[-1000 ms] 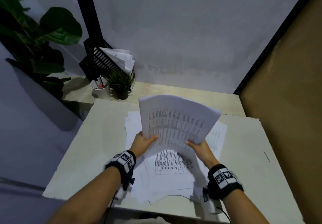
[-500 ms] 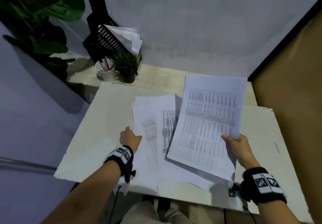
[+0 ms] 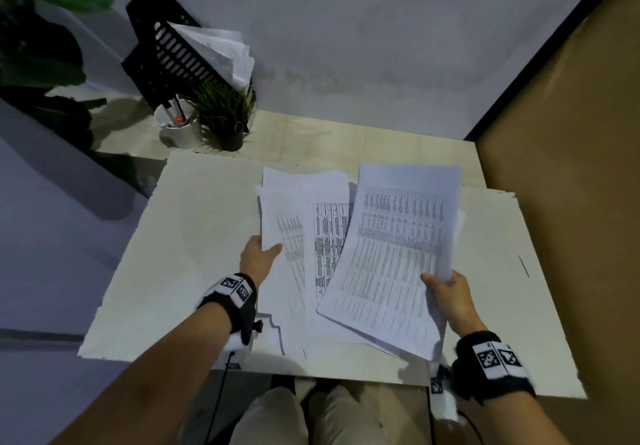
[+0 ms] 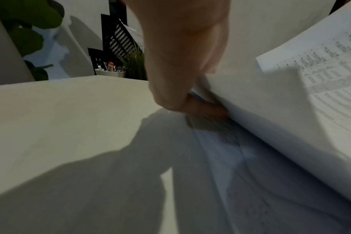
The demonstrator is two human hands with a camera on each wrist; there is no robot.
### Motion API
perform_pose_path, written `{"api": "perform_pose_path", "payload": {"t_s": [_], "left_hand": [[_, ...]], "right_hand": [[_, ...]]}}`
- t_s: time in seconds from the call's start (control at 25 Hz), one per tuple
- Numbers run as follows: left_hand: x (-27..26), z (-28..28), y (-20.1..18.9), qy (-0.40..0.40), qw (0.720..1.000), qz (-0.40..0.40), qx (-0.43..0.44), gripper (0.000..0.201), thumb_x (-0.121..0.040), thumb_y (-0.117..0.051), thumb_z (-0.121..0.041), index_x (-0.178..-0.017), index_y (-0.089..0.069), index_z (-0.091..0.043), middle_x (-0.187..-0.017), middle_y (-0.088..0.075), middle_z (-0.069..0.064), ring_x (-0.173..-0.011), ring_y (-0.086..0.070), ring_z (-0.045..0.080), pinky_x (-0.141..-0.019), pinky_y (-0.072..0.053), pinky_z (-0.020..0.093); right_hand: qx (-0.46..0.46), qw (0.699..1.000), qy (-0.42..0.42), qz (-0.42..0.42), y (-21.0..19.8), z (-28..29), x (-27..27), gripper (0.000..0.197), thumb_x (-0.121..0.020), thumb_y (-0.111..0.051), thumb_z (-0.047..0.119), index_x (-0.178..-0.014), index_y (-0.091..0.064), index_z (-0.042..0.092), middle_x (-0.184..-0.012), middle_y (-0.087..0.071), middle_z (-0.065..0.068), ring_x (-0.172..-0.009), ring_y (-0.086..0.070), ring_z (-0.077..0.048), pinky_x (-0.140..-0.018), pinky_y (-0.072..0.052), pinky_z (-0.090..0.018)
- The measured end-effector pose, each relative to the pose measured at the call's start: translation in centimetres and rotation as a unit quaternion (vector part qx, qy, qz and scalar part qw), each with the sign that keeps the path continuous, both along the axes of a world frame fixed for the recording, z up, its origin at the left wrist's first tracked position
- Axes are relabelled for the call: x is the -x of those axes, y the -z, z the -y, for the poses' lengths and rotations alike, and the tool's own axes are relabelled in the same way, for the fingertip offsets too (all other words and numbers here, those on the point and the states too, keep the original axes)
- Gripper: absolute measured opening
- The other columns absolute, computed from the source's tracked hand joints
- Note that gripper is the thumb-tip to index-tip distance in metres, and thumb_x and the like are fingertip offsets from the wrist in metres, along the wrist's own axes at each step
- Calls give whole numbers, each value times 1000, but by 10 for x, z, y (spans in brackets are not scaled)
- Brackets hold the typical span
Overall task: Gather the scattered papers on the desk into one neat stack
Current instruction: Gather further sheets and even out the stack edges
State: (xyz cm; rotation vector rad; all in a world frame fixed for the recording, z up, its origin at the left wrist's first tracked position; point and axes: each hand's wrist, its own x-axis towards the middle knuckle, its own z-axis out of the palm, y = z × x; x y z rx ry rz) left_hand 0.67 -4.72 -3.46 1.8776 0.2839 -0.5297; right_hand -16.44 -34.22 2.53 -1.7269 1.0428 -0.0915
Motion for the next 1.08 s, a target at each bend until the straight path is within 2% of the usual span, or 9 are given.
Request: {"api": "perform_pose_path", "payload": {"t_s": [0.12,0.2,0.32,0.52,0.68,0.8,0.88,0.96,1.08], "left_hand": [[9,13,-12,122,992,-18,-33,36,-91,-50,-15,-123,-51,2,-115,-59,13,-107,-57,30,-88,-44,30],[11,20,-32,120,990,34,-72,27,-93,-45,-13,-113,-57,1,-99,-56,10,-91,-55,26,-77,-39,26],[11,17,-62,95,989,102,-56,15,-93,-42,-12,-88,-56,-10,-88,-55,11,-74,-49,21,-67,-37,28],[21,11,-102,91,974,174,-114,33,-93,-37,-6,-62,-47,-14,-62,-45,1,-53,-35,14,-50,-25,25],[21,-1,-129,59,957,243,-148,27,-91,-38,-4,-67,-51,-3,-62,-46,6,-56,-39,19,-51,-29,27],[22,-10,-160,22,944,286,-160,23,-92,-40,-6,-80,-60,-9,-66,-53,4,-56,-45,16,-47,-34,25],[21,-16,-180,-2,937,307,-166,20,-92,-41,-6,-88,-61,-5,-67,-55,4,-55,-47,15,-44,-36,20],[20,-19,-191,-12,929,325,-179,19,-92,-41,-4,-80,-56,-5,-59,-47,-2,-51,-40,13,-44,-31,22],[19,-19,-188,-4,936,302,-178,20,-93,-41,-5,-76,-51,-5,-59,-44,-1,-51,-38,13,-48,-29,25]], "right_hand": [[6,1000,-9,-6,0,5,-2,11,-86,-58,8,-95,-59,2,-90,-64,-17,-85,-60,-31,-76,-48,-36],[14,1000,-24,-8,-4,13,-5,13,-86,-57,9,-95,-59,0,-84,-63,-14,-81,-58,-29,-70,-47,-33],[25,999,-45,-7,-9,29,-9,17,-86,-57,9,-100,-59,-1,-89,-63,-17,-82,-59,-30,-74,-47,-37],[17,998,-67,-5,-12,51,-17,13,-87,-57,11,-99,-55,7,-94,-62,-16,-87,-59,-33,-77,-48,-38],[8,996,-88,-26,-6,62,-16,19,-88,-55,9,-105,-56,2,-90,-62,-16,-80,-59,-31,-70,-47,-35],[10,994,-96,-41,-5,73,-15,23,-87,-55,8,-107,-57,-4,-76,-58,-12,-67,-54,-27,-60,-45,-32],[22,993,-106,-42,-6,77,-15,27,-87,-56,8,-110,-57,-6,-83,-60,-15,-75,-56,-29,-68,-45,-35],[30,994,-98,-28,-13,76,-17,26,-87,-55,6,-110,-57,-5,-94,-61,-19,-85,-57,-32,-73,-44,-35],[44,994,-98,-17,-22,73,-22,23,-87,-55,7,-107,-57,-4,-94,-60,-19,-86,-57,-33,-75,-46,-36]]}}
